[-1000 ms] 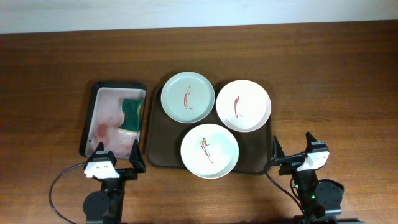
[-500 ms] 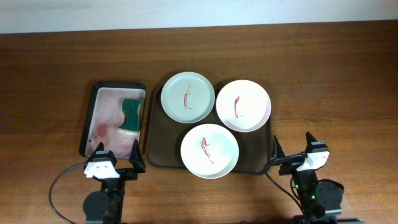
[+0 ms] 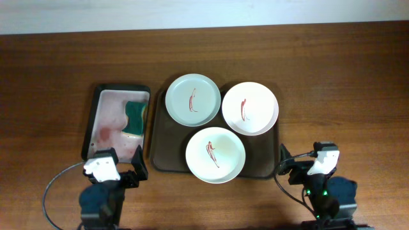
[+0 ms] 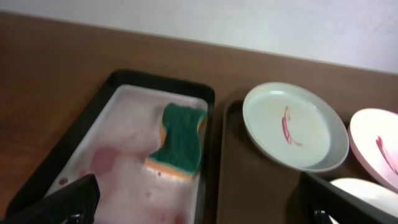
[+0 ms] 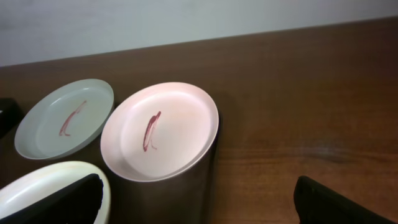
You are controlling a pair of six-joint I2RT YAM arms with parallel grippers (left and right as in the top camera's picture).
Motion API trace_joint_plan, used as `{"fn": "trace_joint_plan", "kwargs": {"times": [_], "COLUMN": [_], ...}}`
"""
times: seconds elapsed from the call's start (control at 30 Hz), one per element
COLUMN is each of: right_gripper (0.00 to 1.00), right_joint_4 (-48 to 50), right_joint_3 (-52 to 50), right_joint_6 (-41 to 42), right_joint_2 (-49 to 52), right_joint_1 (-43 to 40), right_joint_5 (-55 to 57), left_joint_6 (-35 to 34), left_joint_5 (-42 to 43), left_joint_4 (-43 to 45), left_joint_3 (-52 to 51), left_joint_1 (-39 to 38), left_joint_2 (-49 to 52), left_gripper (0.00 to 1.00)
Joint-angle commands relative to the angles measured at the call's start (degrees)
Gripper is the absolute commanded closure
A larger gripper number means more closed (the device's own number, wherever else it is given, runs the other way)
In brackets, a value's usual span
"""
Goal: Clean dirty plates on tray and stack at the side
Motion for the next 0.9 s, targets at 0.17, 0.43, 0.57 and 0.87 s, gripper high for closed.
{"fn": "trace_joint_plan", "kwargs": {"times": [0.17,0.43,0.57,0.87], "right_gripper": [0.01,0.01,0.01,0.01], "right_joint_4": [-9.8,-30.1,-36.4,-35.5], "right_joint_3": [19.7,41.0,47.9,48.9], "right_joint_6": [1.9,1.9,1.9,1.9], "right_joint_2": [20.7,39.8,44.8,45.9], "right_joint_1": [-0.1,-0.1,-0.1,-0.1], "right_joint_5": [-2.0,-5.4,-5.8,-10.1], "left_joint_6": [1.0,1.0,0.9,0.7], "left_joint_5": [0.7,0.6,1.2,-0.4], "left_joint_4": [-11.2,-33.3,-38.6,-25.7], "left_joint_3": [21.7,47.5,53.4,53.4], "left_joint_1": [0.3,0.3,0.3,0.4], "left_joint_2": [23.8,46.2,52.0,58.7], "left_gripper": [0.01,0.01,0.0,0.0]}}
